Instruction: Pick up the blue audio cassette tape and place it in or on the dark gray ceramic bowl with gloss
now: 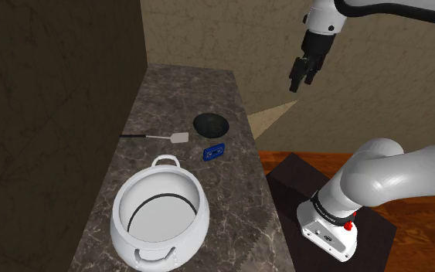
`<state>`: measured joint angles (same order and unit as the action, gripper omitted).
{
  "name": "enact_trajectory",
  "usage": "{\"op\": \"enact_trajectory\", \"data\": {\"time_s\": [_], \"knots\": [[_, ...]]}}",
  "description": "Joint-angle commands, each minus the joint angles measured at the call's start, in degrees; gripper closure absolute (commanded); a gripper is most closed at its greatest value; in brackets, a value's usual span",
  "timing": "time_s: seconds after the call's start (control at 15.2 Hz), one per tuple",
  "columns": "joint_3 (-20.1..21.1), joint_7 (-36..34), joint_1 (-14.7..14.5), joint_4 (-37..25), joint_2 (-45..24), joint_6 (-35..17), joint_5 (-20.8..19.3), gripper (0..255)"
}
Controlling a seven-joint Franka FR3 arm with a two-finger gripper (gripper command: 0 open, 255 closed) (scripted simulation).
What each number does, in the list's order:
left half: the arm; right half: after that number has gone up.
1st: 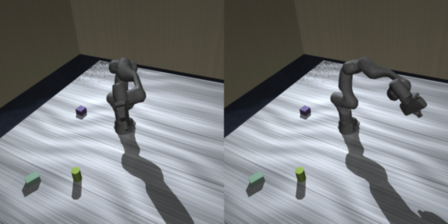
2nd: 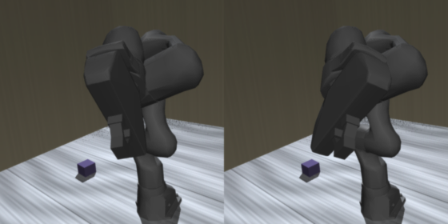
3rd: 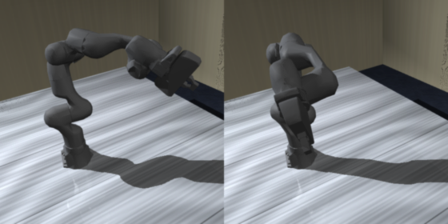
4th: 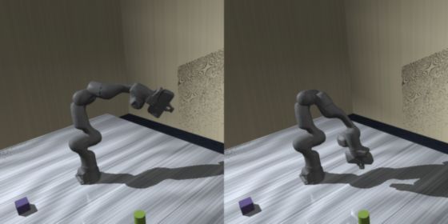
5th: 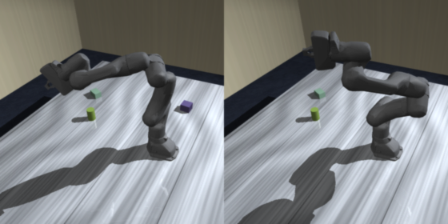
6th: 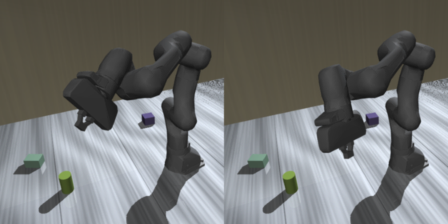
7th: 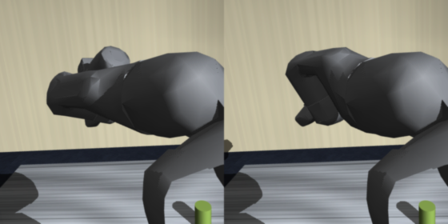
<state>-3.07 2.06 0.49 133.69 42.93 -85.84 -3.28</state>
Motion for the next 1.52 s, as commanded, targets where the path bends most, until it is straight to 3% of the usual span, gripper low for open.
{"op": "enact_trajectory", "data": {"time_s": [0.0,0.86,1.45], "knots": [[0.0,0.0,0.0,0.0,0.0,0.0,0.0,0],[-7.5,30.1,-12.3,12.8,-12.0,-30.6,1.3,0],[-11.7,54.0,-23.3,15.1,-26.2,-49.5,8.6,0]]}}
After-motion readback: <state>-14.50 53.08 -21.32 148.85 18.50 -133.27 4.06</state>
